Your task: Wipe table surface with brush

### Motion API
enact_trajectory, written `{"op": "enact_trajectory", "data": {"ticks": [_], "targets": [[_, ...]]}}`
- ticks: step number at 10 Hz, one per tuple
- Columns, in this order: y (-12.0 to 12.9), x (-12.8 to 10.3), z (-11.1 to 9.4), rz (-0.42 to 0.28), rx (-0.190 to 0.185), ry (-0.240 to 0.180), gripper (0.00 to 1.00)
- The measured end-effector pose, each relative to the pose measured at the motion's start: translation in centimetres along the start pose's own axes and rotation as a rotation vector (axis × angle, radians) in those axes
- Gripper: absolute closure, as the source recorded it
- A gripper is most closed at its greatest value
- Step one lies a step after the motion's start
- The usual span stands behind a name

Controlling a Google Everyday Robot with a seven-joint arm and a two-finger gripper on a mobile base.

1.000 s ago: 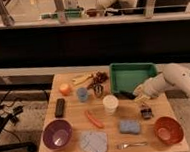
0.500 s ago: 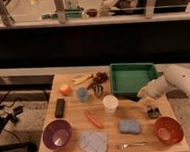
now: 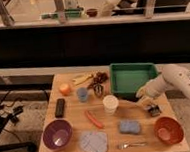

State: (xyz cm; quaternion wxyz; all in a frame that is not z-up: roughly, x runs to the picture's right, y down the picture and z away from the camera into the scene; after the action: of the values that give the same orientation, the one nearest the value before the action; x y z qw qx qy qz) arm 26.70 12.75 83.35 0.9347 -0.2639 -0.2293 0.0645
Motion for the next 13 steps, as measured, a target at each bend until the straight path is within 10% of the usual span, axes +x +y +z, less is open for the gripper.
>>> {"op": "enact_trajectory", "data": {"ticks": [5,11,13], "targets": [[-0.01,0.45,-0.01,0.008,-0.007,0.007,0.86],[0.06,0.47,0.00,0.009,-0.009,0.007,0.26],[0.05,0.45,0.00,0.009,-0.010,0.007,0.20]]}}
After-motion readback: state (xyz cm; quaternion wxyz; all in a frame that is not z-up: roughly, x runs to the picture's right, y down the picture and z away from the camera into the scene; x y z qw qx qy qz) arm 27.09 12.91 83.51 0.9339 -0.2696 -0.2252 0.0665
